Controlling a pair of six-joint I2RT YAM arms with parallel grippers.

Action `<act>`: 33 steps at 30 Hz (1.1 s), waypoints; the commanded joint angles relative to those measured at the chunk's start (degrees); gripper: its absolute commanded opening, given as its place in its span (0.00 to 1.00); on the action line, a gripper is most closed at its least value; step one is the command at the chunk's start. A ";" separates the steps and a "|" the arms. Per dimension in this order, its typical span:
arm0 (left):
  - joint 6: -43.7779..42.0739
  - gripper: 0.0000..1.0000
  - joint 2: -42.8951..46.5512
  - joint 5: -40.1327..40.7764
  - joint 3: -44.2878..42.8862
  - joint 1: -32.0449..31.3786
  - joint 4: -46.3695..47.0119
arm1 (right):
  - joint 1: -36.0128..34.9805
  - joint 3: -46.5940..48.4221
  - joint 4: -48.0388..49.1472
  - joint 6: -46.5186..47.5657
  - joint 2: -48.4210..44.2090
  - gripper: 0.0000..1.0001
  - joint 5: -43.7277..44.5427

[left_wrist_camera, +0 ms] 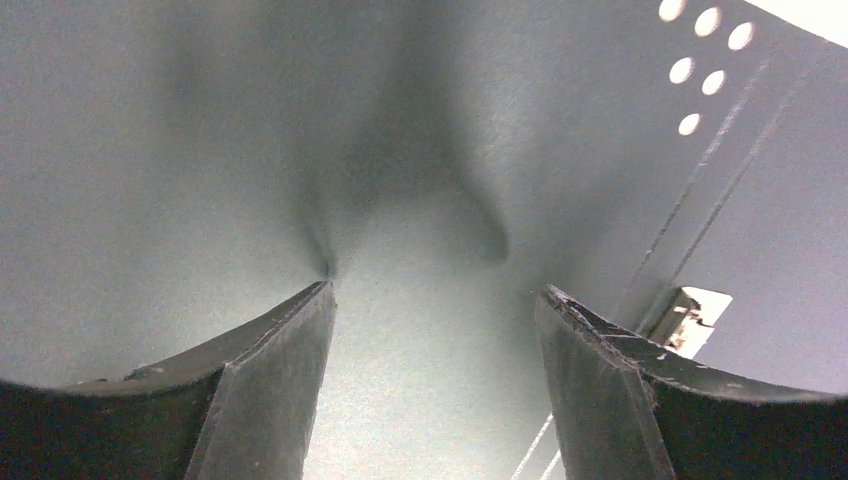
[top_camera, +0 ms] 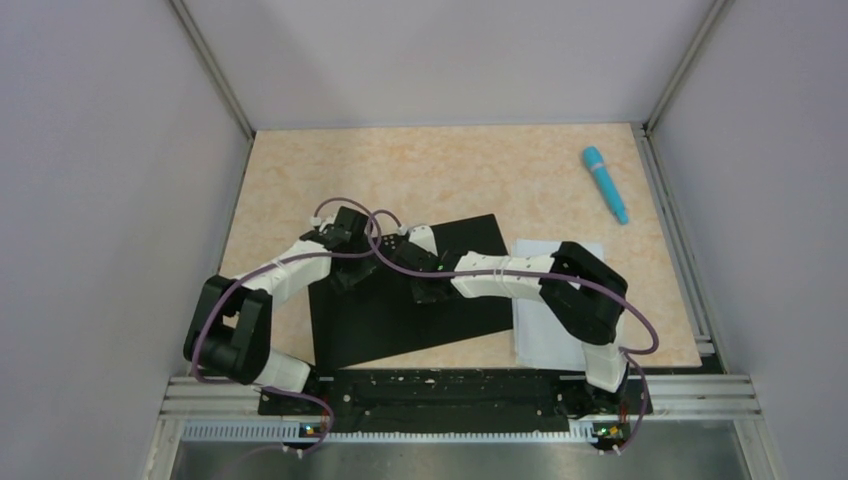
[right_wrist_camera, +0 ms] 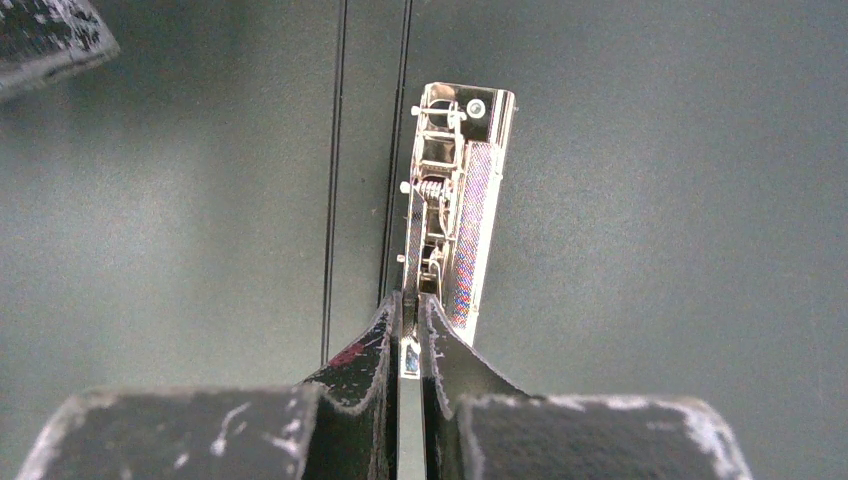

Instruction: Put the files into the folder

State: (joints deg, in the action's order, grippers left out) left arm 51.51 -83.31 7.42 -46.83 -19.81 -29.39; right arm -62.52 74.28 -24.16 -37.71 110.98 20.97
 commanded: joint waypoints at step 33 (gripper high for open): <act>6.68 0.78 -4.77 9.66 -1.62 -3.90 -5.90 | -0.48 -3.65 1.08 3.09 -5.62 0.12 -4.76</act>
State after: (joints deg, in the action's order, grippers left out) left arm 57.12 -86.52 16.56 -47.75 -23.53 -35.16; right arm -62.50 70.48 -23.33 -35.42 104.18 15.75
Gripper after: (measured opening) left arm 0.777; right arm 0.126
